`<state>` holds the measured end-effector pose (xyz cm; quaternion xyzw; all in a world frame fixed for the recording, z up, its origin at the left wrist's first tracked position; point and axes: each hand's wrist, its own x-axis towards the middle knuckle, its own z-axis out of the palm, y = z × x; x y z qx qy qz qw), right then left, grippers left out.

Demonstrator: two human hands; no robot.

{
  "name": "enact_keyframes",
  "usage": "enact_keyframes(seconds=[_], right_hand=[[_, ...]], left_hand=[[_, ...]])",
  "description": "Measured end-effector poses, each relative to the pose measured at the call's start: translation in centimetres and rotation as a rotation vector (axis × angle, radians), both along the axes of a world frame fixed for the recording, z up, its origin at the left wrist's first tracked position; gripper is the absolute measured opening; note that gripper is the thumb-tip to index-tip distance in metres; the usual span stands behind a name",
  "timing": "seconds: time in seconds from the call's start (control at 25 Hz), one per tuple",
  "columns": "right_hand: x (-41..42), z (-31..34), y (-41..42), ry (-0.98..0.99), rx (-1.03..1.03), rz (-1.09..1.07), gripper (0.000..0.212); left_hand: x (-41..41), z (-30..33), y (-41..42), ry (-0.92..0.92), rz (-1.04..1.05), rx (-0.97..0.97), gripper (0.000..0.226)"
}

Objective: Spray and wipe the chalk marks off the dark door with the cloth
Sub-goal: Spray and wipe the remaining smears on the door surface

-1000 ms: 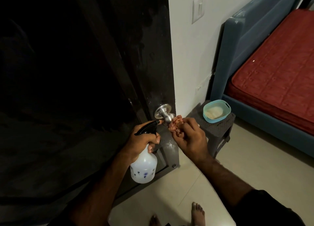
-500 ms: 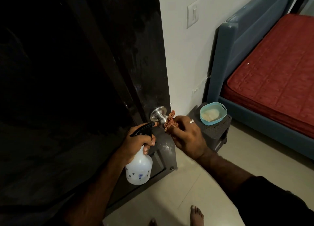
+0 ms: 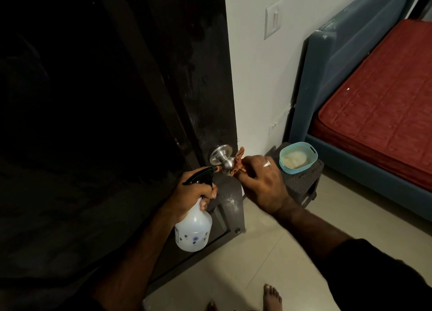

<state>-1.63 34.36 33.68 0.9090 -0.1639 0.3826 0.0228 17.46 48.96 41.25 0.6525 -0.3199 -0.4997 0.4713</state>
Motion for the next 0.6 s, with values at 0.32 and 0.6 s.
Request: enact_keyframes(seconds=[0.32, 0.6], right_hand=[[1.9, 2.2, 2.5, -0.671, 1.885, -0.075, 0.018], [2.9, 3.6, 0.4, -0.327, 1.772, -0.064, 0.045]], left_hand=[[-0.2, 0.1, 0.1, -0.020, -0.026, -0.022, 0.047], [-1.9, -1.0, 1.1, -0.004, 0.002, -0.092, 0.072]])
